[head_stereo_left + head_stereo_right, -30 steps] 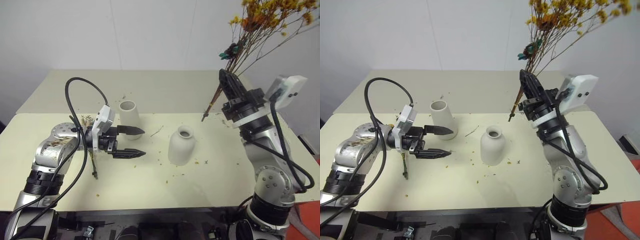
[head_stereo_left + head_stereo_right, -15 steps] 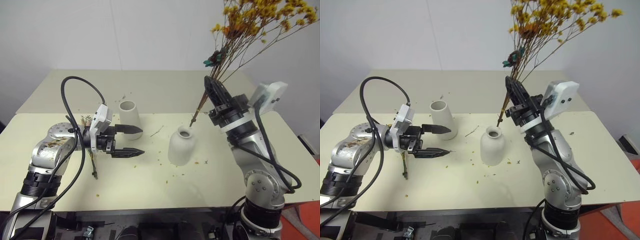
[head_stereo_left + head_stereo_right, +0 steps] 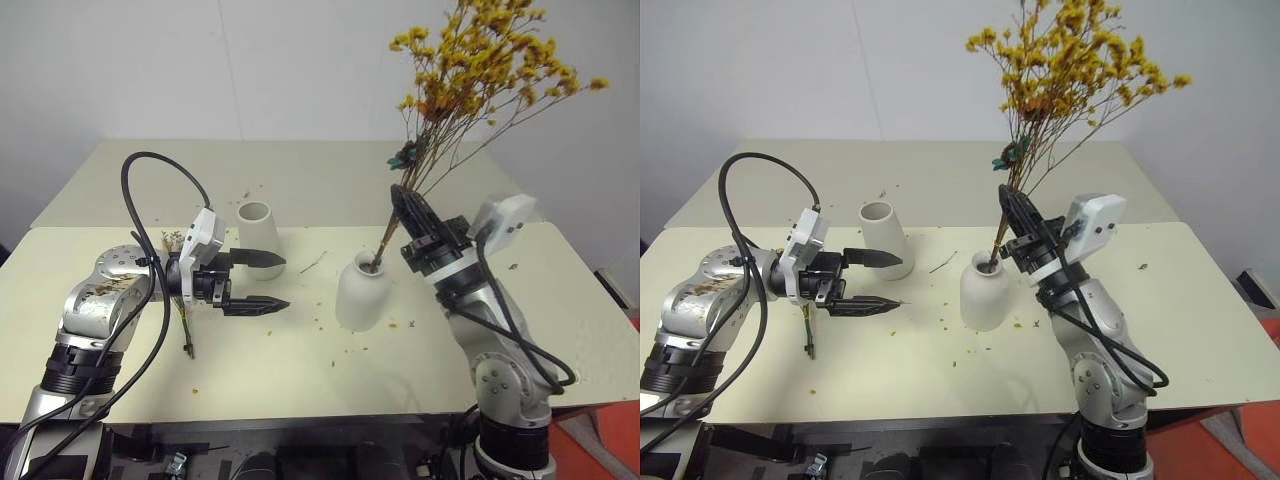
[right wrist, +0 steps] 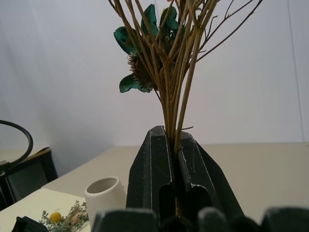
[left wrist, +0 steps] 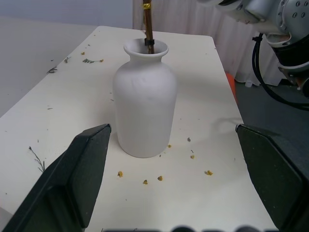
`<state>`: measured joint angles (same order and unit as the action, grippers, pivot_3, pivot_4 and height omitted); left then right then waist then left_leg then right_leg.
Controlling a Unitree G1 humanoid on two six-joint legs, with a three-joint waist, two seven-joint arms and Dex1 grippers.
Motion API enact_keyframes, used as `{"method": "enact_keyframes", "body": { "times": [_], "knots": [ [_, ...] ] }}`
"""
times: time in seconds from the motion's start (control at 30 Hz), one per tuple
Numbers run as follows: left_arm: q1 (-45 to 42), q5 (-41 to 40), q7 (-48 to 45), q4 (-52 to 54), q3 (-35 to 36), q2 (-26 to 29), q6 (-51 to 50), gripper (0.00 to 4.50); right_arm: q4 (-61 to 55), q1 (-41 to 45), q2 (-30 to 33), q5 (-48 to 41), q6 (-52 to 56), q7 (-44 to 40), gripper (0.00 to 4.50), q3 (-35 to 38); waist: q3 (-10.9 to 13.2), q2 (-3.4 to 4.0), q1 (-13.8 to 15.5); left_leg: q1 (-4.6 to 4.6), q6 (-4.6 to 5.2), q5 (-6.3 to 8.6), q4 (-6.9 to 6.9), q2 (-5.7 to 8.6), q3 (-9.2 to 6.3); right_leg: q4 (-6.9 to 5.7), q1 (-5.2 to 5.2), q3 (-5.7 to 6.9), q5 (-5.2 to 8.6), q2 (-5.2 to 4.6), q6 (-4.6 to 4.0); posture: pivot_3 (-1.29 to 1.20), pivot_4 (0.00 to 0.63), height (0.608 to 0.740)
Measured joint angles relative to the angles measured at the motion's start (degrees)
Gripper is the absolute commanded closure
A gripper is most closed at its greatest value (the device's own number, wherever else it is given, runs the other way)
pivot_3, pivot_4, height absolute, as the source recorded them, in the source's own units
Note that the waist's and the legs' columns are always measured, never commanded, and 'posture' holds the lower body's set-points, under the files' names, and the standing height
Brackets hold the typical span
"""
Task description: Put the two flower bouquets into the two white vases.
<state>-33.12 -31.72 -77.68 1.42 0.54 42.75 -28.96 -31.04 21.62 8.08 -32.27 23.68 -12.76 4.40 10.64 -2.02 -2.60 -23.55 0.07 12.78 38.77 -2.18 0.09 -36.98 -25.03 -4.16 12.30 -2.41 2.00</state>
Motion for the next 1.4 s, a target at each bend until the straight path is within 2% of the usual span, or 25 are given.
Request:
{"method": "enact_keyframes", "body": {
  "times": [0.43, 0.57, 0.87, 0.9, 1.4],
  "knots": [
    [-0.18, 0.06, -0.34, -0.98, 0.00, -0.01, 0.17, 0.00, 2.47, -4.71, -0.77, 9.10, -10.16, -3.69, 4.47, -6.03, 0.00, 0.00, -0.02, 0.02, 0.00, 0.00, 0.01, 0.01, 0.01, 0.00, 0.00, 0.00, 0.11, 0.00, 0.18, 0.00, 0.150, 0.740],
    [-0.69, 0.20, -0.70, -2.64, -0.01, -0.03, 0.45, 0.00, 2.70, -4.71, -0.77, 10.21, -11.48, -4.18, 3.37, -6.28, 0.00, 0.00, 0.05, 0.02, 0.00, 0.00, 0.01, 0.00, 0.00, -0.02, 0.00, 0.01, 0.14, 0.00, 0.24, 0.00, 0.150, 0.740],
    [-1.97, 1.32, -0.63, -4.79, -0.01, -0.35, 2.80, 0.00, 2.64, -7.30, 1.40, 10.88, -11.37, -5.41, 0.22, -6.42, 0.00, 0.00, 0.06, -0.01, 0.00, 0.00, 0.01, 0.01, 0.00, 0.00, 0.01, -0.01, 0.15, -0.01, 0.23, 0.00, 0.150, 0.740],
    [-1.97, 1.35, -0.63, -4.88, -0.01, -0.40, 2.88, 0.00, 2.36, -7.38, 1.80, 10.89, -11.15, -5.48, 0.04, -6.40, 0.00, 0.00, 0.04, 0.00, 0.00, 0.00, 0.01, 0.01, 0.01, 0.00, 0.00, -0.01, 0.15, -0.01, 0.23, 0.00, 0.150, 0.740],
    [-1.99, 2.66, -0.64, -7.15, -0.23, -1.37, 5.17, 0.00, -4.56, -12.91, 11.89, 11.48, -6.59, -7.99, 0.04, -4.58, 0.00, -0.01, 0.16, 0.01, 0.00, 0.00, 0.02, 0.02, 0.00, -0.01, 0.02, 0.00, 0.16, -0.01, 0.25, 0.00, 0.150, 0.740]
  ]
}}
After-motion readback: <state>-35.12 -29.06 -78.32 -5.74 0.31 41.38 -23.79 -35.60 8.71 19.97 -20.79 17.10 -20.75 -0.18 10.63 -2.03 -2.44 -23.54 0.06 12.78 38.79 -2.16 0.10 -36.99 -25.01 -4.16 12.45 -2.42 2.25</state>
